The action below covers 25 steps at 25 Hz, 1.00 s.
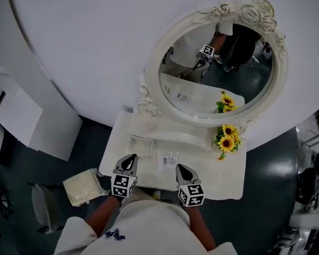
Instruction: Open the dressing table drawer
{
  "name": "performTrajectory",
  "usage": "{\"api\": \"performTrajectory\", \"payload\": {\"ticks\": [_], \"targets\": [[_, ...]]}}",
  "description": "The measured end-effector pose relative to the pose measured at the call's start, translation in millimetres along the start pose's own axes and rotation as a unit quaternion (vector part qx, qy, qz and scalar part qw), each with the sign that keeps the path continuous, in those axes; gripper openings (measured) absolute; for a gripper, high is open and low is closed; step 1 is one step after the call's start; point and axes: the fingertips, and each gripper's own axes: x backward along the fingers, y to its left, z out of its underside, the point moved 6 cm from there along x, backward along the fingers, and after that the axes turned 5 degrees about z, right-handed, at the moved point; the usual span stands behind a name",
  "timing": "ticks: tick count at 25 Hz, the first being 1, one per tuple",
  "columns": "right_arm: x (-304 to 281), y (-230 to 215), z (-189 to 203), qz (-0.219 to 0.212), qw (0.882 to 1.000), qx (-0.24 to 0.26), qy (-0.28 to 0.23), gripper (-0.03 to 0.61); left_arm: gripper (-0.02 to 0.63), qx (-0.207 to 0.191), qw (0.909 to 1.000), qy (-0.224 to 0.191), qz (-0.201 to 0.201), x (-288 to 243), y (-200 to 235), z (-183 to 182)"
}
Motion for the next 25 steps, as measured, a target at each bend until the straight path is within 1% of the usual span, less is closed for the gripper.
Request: {"api": "performTrajectory", "payload": {"ticks": [2,5,10,15,25], "targets": [[3.8,3.8,-12.0,0.001,1.0,0.015,-0.017,0.01,0.009,-0.007,0.9999,-0.006,0.008,-0.1,-1.3,-9.1],[10.6,2.1,-25.5,0.013,0.998,0.041,-0.035,0.01,0.009,-0.017,0.9996,-0.013,0.019,-2.8,-7.1,-19.5],[10.1,9.8,-38.7,0.012,0.997,0.052,-0.054,0.011,0.009,-0.03,0.9987,-0.034,0.024,0.2,-9.9,-39.4],[3.8,21.8,-46.5,-0.001,0.996,0.055,-0.065,0.011,0.009,-0.045,0.9978,-0.038,0.03,4.7,-9.5,-44.1],[3.0,23.2,-48.1,-0.003,0.996,0.052,-0.067,0.01,0.009,-0.038,0.9981,-0.038,0.03,7.6,-7.1,-44.3]]}}
